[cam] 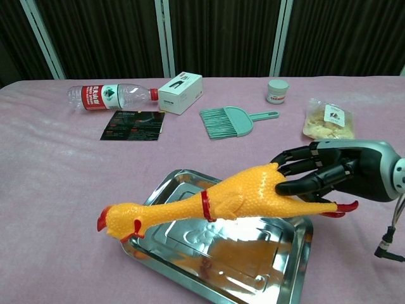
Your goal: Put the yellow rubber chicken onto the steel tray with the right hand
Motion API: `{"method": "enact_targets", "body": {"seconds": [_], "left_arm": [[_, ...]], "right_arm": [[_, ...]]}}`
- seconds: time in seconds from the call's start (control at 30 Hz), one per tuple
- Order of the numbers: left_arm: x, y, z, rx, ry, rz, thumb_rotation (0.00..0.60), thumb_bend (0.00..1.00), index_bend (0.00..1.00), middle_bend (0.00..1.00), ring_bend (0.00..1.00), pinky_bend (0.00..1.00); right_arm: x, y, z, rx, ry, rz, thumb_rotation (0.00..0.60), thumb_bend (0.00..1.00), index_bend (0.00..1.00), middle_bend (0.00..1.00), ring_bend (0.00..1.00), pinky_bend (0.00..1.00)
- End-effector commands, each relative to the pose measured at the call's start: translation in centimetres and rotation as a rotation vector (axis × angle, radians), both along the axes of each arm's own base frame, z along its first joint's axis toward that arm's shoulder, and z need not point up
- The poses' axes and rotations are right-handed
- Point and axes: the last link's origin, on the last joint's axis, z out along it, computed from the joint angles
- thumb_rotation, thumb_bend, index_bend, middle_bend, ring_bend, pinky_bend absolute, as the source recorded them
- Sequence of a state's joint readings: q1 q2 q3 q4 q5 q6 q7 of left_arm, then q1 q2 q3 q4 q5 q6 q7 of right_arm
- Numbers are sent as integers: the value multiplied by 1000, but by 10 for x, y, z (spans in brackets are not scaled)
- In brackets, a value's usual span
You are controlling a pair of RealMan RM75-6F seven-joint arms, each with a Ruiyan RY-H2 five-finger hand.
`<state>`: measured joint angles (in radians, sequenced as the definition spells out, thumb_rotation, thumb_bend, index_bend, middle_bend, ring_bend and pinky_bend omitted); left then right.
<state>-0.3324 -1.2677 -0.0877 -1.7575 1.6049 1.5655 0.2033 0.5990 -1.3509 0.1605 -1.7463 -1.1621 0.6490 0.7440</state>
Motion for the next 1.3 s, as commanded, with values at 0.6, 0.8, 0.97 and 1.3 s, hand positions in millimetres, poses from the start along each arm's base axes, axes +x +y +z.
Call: {"method": "enact_targets", "body": {"seconds": [0.6,0.8,0.97,1.3], "left_arm": [[-3,0,7,20,-12,9,600,299,1,0,0,43],[-5,1,11,48,-6,8,600,300,1,0,0,43],[-10,2,15,71,3,27,600,299,7,0,0,43],[-36,-2,23,61,35,126,600,305,61,3,0,43]], "right_arm": [[-2,8,-4,-64,159,222,600,180,0,47,0,38],[0,2,15,-124,169,235,600,172,0,37,0,36],[-7,-10,53,-280,208,245,600,233,92,139,90,71],[-55,-23,121,-675,513,247,600,327,277,228,201,163]]}}
